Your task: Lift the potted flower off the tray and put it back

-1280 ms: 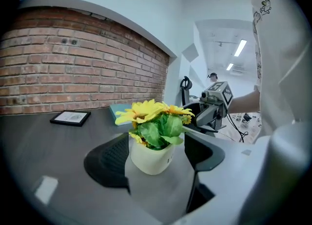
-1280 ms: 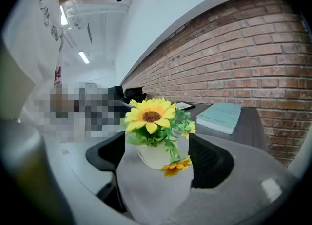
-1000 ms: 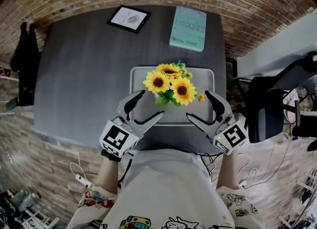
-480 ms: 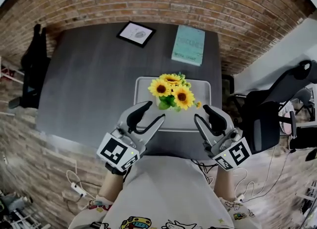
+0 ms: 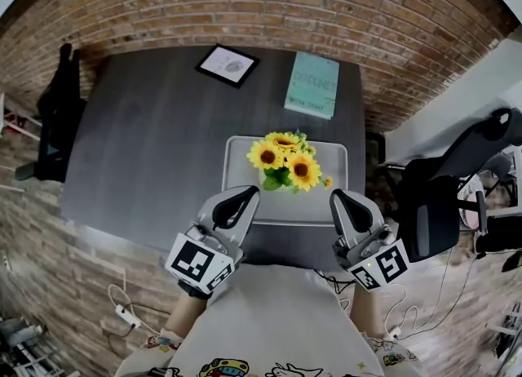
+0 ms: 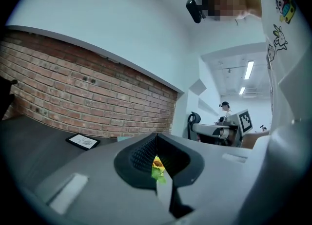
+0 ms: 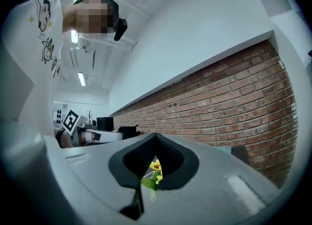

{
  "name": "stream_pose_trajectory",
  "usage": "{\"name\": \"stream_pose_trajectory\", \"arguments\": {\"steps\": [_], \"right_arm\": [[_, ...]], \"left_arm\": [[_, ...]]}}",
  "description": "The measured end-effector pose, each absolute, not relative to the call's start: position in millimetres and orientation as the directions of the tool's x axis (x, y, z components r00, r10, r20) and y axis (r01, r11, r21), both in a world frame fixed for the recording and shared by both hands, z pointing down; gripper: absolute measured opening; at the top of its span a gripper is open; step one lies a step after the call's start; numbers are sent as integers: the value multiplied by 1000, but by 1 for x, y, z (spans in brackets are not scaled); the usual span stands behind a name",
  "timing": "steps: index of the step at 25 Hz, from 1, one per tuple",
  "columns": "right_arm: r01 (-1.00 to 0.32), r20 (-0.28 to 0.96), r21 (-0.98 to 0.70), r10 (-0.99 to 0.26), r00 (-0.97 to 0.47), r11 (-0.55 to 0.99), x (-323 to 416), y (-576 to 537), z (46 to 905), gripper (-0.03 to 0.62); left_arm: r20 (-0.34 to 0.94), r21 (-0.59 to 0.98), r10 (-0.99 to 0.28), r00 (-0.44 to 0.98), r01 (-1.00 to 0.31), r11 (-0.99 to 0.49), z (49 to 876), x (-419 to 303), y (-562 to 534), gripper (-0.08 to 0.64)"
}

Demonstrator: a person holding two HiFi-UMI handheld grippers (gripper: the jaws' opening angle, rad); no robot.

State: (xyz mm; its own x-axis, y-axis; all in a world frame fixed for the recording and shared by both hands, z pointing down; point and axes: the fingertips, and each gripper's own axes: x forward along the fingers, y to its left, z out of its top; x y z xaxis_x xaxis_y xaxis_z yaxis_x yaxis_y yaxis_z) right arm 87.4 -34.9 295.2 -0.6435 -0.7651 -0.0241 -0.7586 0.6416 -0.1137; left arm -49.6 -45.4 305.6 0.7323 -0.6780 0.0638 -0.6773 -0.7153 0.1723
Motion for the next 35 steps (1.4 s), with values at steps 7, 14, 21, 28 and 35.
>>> {"name": "stream_pose_trajectory", "arguments": {"steps": [7,14,21,28,35], "right_arm": [[-786,12,-91,-789,-614,611,92,-45,303,2],[-787,51,-71,-786,-616,613,89,-52,310,2],[-777,54,-89,-776,-628,623,88,-52,313,2],[-784,30,-117,-787,-617,610,93,-51,310,0],[-792,23,-125,-796,-605,598,94,-53,311,0]], "left_arm": [[86,192,-679,729,-681,-707,316,-52,-51,2],[98,192,-673,733,-678,-710,320,-52,-56,2],[106,192,-679,726,-685,-703,323,-56,-59,2],[104,192,-676,730,-681,-706,323,-54,-58,2],[113,180,-674,730,-682,-708,326,-56,-57,2]]}}
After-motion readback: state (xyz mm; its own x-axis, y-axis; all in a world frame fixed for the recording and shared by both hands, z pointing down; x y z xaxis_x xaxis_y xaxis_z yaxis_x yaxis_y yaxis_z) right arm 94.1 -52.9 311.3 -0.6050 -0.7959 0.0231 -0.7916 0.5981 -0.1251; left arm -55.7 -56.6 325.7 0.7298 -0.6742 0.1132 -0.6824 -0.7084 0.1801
